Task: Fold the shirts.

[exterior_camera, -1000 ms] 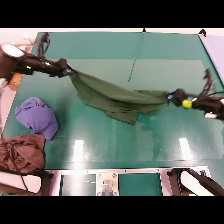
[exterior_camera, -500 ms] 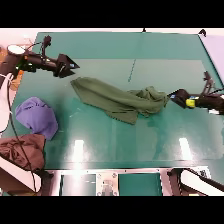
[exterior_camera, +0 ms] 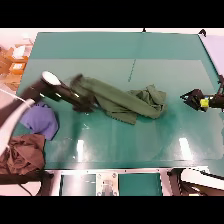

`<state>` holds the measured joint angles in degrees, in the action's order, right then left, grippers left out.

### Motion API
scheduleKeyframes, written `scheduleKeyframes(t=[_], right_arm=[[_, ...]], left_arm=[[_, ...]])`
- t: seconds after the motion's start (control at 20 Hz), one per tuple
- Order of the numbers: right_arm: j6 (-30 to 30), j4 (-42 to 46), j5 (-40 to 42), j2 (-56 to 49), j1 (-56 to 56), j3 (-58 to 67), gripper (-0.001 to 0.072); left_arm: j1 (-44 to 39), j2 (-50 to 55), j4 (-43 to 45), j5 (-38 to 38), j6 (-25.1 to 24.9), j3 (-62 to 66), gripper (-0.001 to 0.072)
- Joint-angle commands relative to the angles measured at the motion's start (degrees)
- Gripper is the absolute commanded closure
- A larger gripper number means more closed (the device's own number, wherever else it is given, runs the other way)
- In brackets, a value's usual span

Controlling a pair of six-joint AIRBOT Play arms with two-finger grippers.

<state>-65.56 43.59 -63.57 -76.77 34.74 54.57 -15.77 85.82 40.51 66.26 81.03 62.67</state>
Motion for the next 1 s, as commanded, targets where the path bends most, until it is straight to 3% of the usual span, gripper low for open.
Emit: scheduleKeyframes(t=[0.0, 0.1, 0.2, 0.4, 0.45, 0.55, 0.6, 0.65, 0.8, 0.95], right_arm=[[1.55, -3.54, -1.01, -7.3, -2.69, 3.85, 0.026], [1.53, -3.58, -1.01, -8.79, -4.52, 5.38, 0.0262], [1.53, -4.17, -0.92, -8.79, -5.46, 5.88, 0.0261], [1.53, -4.2, -1.05, -8.79, -5.81, 6.86, 0.0262], [1.55, -4.17, -1.29, -8.79, -5.81, 6.86, 0.0262], [1.55, -4.17, -2.1, -8.79, -5.75, 6.86, 0.0262], [1.55, -4.17, -2.1, -8.79, -5.73, 6.86, 0.0262], [1.55, -4.17, -2.1, -8.79, -5.73, 6.86, 0.0262], [1.55, -3.67, -2.12, -8.79, -5.66, 6.86, 0.0262], [1.55, -2.69, -3.23, -8.79, -5.75, 6.73, 0.0262]], left_arm=[[-14.6, 0.5, -1.66, -20.61, 3.69, -7.43, 0.011], [-19.67, 3.74, -6.54, -27.67, 4.22, -7.32, 0.011], [-22.53, 8.24, -12.28, -29.24, 2.71, -5.77, 0.011], [-24.65, 14.05, -14.32, -32.17, 2.51, 0.74, 0.0138], [-24.57, 14.27, -13.86, -34.16, 2.49, 1.81, 0.0322], [-24.46, 14.27, -13.38, -35.43, 2.49, 2.93, 0.0349], [-24.46, 14.27, -12.74, -34.75, 2.34, 3.04, 0.0565], [-24.11, 14.25, -11.08, -32.92, 2.27, 3.04, 0.0683], [-19.91, 12.46, 0.04, -17.27, 3.28, 2.97, 0.0684], [-14.93, 5.29, 22.01, -2.08, 11.47, 2.97, 0.0684]])
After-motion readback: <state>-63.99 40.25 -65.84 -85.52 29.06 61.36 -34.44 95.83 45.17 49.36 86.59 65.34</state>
